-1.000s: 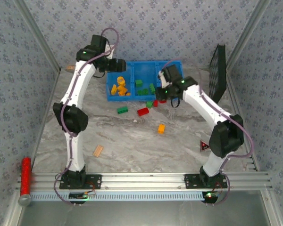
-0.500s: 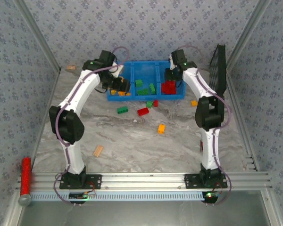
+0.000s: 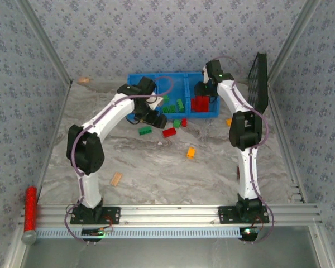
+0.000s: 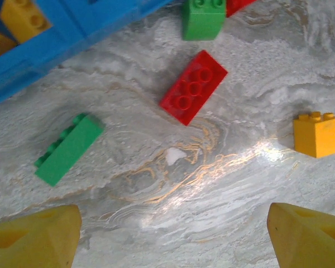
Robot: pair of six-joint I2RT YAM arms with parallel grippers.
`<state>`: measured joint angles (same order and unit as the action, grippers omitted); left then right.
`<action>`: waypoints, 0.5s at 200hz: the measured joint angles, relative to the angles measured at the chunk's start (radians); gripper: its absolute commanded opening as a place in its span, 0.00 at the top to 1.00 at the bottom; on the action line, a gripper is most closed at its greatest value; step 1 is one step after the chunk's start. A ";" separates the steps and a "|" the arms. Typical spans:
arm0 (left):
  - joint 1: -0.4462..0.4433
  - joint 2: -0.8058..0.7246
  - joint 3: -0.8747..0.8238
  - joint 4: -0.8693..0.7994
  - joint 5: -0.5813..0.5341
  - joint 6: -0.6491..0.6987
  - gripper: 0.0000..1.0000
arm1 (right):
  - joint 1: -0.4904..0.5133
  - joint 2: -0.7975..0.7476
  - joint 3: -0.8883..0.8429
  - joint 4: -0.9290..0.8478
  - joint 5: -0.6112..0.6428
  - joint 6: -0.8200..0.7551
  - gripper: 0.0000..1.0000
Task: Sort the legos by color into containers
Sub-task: Place the lego in the container.
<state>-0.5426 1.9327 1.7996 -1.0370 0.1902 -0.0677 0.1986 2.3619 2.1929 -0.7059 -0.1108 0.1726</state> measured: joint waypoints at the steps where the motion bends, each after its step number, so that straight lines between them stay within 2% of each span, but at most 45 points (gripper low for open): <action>1: -0.002 0.001 0.000 0.001 0.000 0.000 0.14 | 0.000 0.000 -0.001 0.001 0.000 -0.001 0.46; 54: -0.070 0.036 -0.013 0.066 0.000 0.000 0.15 | 0.007 -0.051 -0.076 0.002 -0.014 -0.001 0.43; 100: -0.156 0.069 -0.061 0.144 -0.011 0.042 0.15 | 0.019 -0.250 -0.209 0.013 -0.036 -0.005 0.37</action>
<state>-0.6991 2.0022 1.7390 -0.8928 0.1791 -0.0257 0.2173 2.1117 1.9835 -0.6930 -0.1471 0.1673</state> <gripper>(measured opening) 0.854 0.618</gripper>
